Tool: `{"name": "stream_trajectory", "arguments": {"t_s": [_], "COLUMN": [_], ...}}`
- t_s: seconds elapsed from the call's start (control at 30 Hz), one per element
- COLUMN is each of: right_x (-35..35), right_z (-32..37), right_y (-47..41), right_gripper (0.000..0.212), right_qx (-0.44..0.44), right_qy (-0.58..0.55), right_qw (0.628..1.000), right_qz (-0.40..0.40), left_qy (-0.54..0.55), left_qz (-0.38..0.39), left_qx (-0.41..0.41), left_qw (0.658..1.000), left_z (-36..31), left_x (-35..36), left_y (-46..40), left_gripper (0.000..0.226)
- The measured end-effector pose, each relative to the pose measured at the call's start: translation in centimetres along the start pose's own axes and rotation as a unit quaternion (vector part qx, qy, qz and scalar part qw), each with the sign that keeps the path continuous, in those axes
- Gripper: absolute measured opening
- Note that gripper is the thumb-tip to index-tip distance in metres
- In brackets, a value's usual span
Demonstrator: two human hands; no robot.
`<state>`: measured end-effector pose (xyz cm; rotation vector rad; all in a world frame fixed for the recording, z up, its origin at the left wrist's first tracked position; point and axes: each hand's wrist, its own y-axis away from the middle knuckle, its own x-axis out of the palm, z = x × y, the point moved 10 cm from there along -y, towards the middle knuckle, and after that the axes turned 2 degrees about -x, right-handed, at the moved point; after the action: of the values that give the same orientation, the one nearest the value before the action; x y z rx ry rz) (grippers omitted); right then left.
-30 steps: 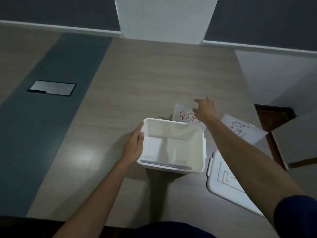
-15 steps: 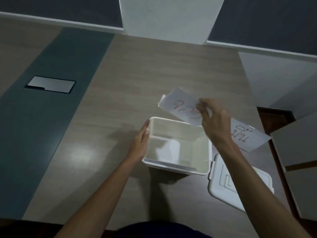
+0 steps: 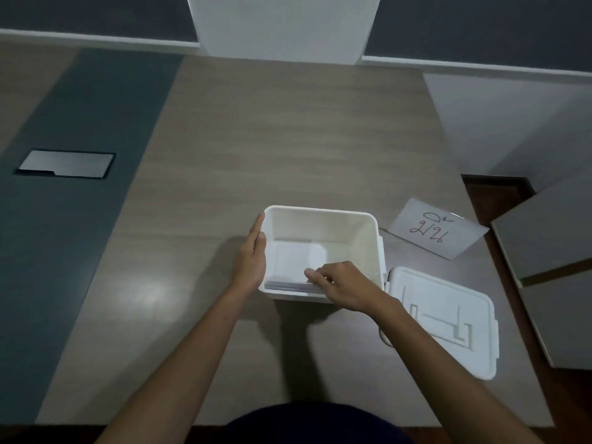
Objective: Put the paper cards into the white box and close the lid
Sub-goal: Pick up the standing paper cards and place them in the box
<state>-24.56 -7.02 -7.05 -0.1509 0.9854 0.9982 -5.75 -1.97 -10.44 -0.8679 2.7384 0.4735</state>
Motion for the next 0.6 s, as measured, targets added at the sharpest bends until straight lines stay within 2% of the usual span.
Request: {"name": "stream_trajectory", "arguments": {"t_s": [0.1,0.17,0.23,0.27,0.33,0.4,0.5,0.6], "right_x": [-2.0,-5.9,-10.8,-13.0,-16.3,-18.5,-19.7,-19.9], "right_z": [-0.2,-1.0,-3.4,-5.3,-9.7,-14.5,-20.0,-23.7], "right_y": [-0.1,0.0,0.6,1.1,1.7,2.3,2.8,3.2], "right_gripper": [0.050,0.033,0.023,0.023,0.030,0.042,0.058,0.050], "right_qx": [-0.011,-0.030,-0.022,0.003,0.079,0.162,0.244,0.288], "right_qy": [-0.034,-0.077,-0.072,-0.051,-0.009,0.016,0.080,0.122], "right_qw": [0.999,0.987,0.960,0.946,0.924,0.913,0.914,0.911], "right_qz": [-0.035,-0.136,-0.268,-0.321,-0.375,-0.373,-0.315,-0.270], "left_qy": [-0.012,-0.016,-0.017,-0.019,-0.019,-0.011,-0.012,-0.025], "left_qz": [-0.007,-0.010,-0.001,0.005,0.012,0.018,0.030,0.038], "left_qx": [0.008,0.005,0.013,0.022,0.031,0.030,0.027,0.036], "left_qw": [1.000,1.000,1.000,1.000,0.999,0.999,0.999,0.998], "left_z": [-0.4,-0.5,-0.8,-1.0,-1.3,-1.4,-1.3,-1.7], "left_x": [0.2,0.4,0.9,1.3,1.7,2.3,3.0,3.4], "left_y": [-0.1,-0.4,-0.8,-1.0,-1.3,-1.8,-2.4,-2.7], "left_gripper": [0.044,0.044,0.044,0.044,0.044,0.045,0.044,0.044]}}
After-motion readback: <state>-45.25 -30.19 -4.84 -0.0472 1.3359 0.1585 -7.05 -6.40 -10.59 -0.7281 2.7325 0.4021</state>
